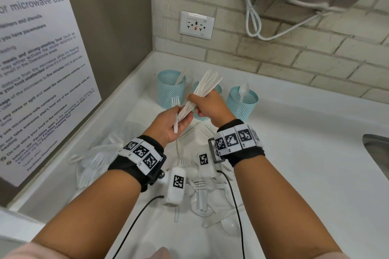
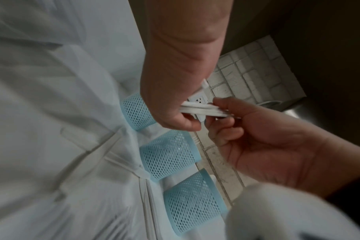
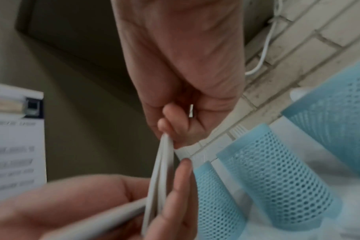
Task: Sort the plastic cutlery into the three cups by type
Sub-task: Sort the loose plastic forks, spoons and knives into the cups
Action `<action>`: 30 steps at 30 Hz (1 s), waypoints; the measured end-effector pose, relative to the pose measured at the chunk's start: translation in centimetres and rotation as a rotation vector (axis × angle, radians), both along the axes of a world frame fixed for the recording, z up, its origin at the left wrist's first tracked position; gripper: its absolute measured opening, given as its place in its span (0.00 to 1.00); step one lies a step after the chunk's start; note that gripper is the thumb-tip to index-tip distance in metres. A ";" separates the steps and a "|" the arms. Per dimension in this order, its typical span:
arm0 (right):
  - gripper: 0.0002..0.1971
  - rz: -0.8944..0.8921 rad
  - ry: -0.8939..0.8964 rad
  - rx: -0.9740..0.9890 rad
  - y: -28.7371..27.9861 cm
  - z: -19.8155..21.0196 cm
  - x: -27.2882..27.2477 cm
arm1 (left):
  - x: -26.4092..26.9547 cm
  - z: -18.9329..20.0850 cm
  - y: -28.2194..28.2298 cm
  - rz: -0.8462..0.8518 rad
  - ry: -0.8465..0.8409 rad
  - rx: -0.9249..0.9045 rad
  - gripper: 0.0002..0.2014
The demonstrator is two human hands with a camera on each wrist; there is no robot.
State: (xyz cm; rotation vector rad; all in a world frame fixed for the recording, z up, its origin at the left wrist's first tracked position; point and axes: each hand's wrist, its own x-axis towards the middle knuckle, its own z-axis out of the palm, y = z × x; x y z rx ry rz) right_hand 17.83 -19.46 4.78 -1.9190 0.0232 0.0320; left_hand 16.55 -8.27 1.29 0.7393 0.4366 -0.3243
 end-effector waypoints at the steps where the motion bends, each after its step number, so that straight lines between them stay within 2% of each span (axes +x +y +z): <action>1: 0.08 -0.012 0.042 0.073 0.0 0.3 0.3 | 0.2 0.1 0.3 0.011 -0.011 0.038 0.13; 3: 0.08 -0.048 0.052 0.179 0.0 1.2 1.1 | 0.5 0.6 0.9 0.037 -0.030 0.113 0.13; 10: 0.08 -0.291 -0.210 0.296 1.1 3.2 5.8 | 1.4 1.2 4.0 0.107 -0.052 0.305 0.13; 13: 0.10 -0.301 -0.253 0.212 2.7 2.2 7.4 | 1.5 1.2 4.6 0.090 -0.085 0.395 0.12; 17: 0.09 -0.256 -0.173 0.028 4.0 0.5 9.1 | 1.5 1.1 5.0 0.092 -0.066 0.421 0.11; 21: 0.18 -0.208 -0.063 -0.158 4.3 -1.2 10.4 | 1.3 1.0 5.3 0.075 -0.037 0.409 0.12; 23: 0.14 -0.169 -0.034 -0.203 4.3 -1.4 10.5 | 1.2 0.9 5.4 0.067 -0.033 0.405 0.11; 25: 0.10 -0.158 -0.058 -0.158 4.2 -1.3 10.3 | 1.3 0.8 5.3 0.058 -0.027 0.401 0.10; 26: 0.12 -0.170 -0.078 -0.113 4.1 -1.2 10.3 | 1.3 0.8 5.2 0.054 -0.025 0.401 0.10; 28: 0.27 -0.231 -0.153 -0.147 3.7 -1.1 10.0 | 1.3 0.9 5.0 0.041 -0.036 0.412 0.11; 30: 0.30 -0.311 -0.268 -0.186 3.2 -0.7 9.2 | 1.2 1.1 4.4 -0.006 -0.083 0.433 0.12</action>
